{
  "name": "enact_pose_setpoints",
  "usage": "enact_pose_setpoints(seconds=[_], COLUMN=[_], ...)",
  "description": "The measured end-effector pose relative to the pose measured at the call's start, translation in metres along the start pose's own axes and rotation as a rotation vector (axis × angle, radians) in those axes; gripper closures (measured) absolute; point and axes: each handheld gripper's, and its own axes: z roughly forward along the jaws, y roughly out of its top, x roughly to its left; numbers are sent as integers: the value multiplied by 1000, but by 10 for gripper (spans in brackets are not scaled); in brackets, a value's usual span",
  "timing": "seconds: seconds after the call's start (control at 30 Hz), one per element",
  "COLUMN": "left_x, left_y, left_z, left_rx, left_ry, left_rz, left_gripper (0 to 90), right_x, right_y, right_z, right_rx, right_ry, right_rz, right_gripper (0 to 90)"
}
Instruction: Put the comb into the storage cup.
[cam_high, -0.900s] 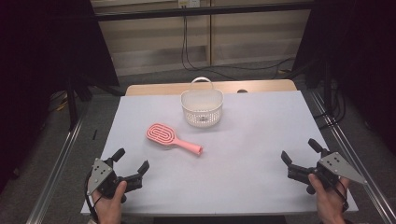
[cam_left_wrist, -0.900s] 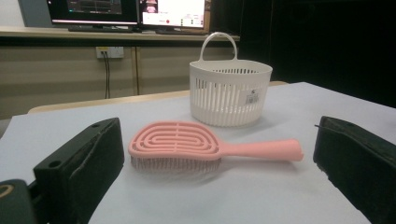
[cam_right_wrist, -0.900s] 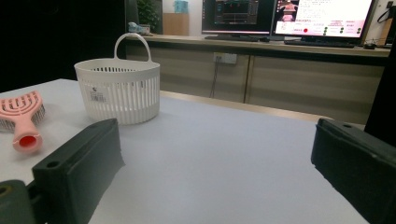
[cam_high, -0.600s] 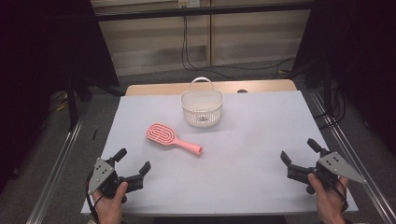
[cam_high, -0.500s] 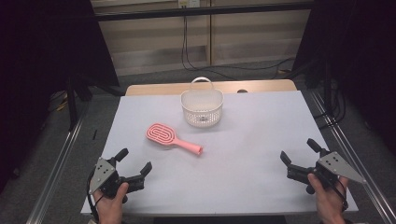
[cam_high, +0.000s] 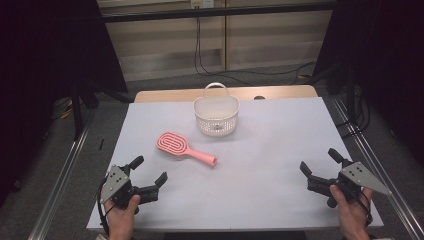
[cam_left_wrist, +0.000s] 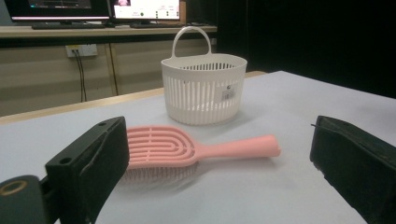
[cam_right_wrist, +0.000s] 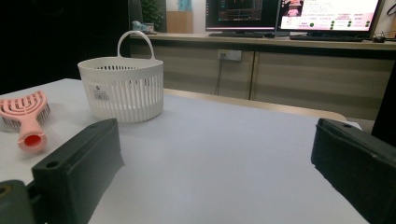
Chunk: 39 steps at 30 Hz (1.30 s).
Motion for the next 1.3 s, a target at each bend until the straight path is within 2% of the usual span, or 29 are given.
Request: enact_pose_setpoints(seconds=[0.1, 0.13, 0.2, 0.3, 0.33, 0.4, 0.47, 0.67, 0.7, 0.8, 0.9, 1.3], left_x=[4, 5, 7, 7, 7, 8, 6, 2, 2, 1, 2, 4], left_y=[-1, -2, -1, 0, 2, 5, 6, 8, 9, 11, 13, 28], left_z=[4, 5, 8, 9, 12, 14, 18, 27, 30, 35, 38, 55], left_rx=[42, 48, 59, 53, 51, 48, 50, 59, 57, 33, 22, -27], left_ry=[-21, -30, -45, -37, -43, -55, -71, -105, -106, -105, -113, -102], left_rz=[-4, -20, -19, -19, -26, -4, -1, -10, 5, 12, 14, 29], left_gripper=[60, 60, 59, 51, 41, 41, 40, 33, 33, 27, 23, 27], right_x=[1, 2, 2, 3, 3, 3, 3, 3, 3, 3, 3, 3], right_y=[0, 1, 1, 1, 1, 1, 1, 1, 1, 1, 1, 1], right_z=[-1, -2, -2, -2, -2, -2, -2, -2, -2, -2, -2, -2], right_rx=[-1, -1, -3, -6, -6, -4, -5, -4, -4, -7, -9, -6], right_ry=[1, 0, -1, -1, 0, -1, 0, -1, -1, -2, -2, 0], right_rz=[-10, -11, -12, -19, -20, -24, -20, -23, -23, -22, -20, -23], right_gripper=[10, 10, 10, 10, 11, 10, 10, 11, 11, 11, 11, 10])
